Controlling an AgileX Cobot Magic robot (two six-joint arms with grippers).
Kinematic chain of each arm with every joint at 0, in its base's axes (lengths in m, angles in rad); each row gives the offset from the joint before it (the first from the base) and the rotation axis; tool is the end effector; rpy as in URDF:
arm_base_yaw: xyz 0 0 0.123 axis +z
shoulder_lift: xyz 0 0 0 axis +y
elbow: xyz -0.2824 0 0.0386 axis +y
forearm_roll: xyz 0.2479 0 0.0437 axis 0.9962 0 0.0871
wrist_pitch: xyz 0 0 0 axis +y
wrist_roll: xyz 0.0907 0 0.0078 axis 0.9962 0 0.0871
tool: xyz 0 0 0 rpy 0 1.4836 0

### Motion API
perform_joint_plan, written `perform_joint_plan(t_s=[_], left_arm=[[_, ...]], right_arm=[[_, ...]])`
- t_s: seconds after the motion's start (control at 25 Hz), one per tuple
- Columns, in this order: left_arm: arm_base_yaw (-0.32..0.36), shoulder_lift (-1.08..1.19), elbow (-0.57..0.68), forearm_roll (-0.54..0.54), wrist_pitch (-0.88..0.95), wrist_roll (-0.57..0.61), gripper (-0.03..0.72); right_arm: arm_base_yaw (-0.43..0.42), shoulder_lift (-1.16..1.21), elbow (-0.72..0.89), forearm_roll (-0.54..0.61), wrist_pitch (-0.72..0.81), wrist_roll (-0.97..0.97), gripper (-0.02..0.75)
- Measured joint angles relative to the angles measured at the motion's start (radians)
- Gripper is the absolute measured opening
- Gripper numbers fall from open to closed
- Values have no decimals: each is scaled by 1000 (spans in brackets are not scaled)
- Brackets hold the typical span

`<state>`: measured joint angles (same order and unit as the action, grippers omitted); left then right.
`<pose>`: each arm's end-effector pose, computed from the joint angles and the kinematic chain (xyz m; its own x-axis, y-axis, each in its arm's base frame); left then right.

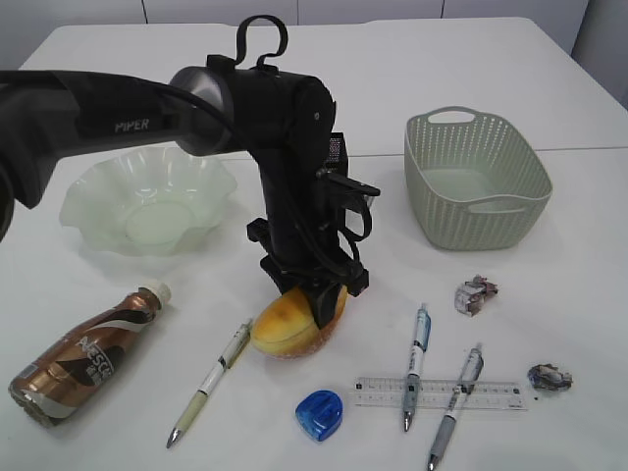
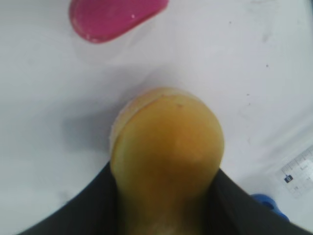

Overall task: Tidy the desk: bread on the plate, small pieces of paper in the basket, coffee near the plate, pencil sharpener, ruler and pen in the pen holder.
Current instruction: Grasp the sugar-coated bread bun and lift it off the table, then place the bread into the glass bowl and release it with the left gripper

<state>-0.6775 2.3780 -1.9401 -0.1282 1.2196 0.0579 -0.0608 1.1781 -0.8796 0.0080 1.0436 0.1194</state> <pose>0.3624 -0.3056 0.1345 -0.7706 0.6373 -0.0048 0.6331 0.7647 -0.1200 0.2052 -0.0119 0.2810 -0.9343 0.1802 -0.3075 0.1750 0.9836 0.0448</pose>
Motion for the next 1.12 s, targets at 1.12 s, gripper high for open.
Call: perform_joint_plan(t_s=[1.12], left_arm=[[175,-258,0,78,4,-163,302]], right_arm=[[0,0,0,0,25,0,467]])
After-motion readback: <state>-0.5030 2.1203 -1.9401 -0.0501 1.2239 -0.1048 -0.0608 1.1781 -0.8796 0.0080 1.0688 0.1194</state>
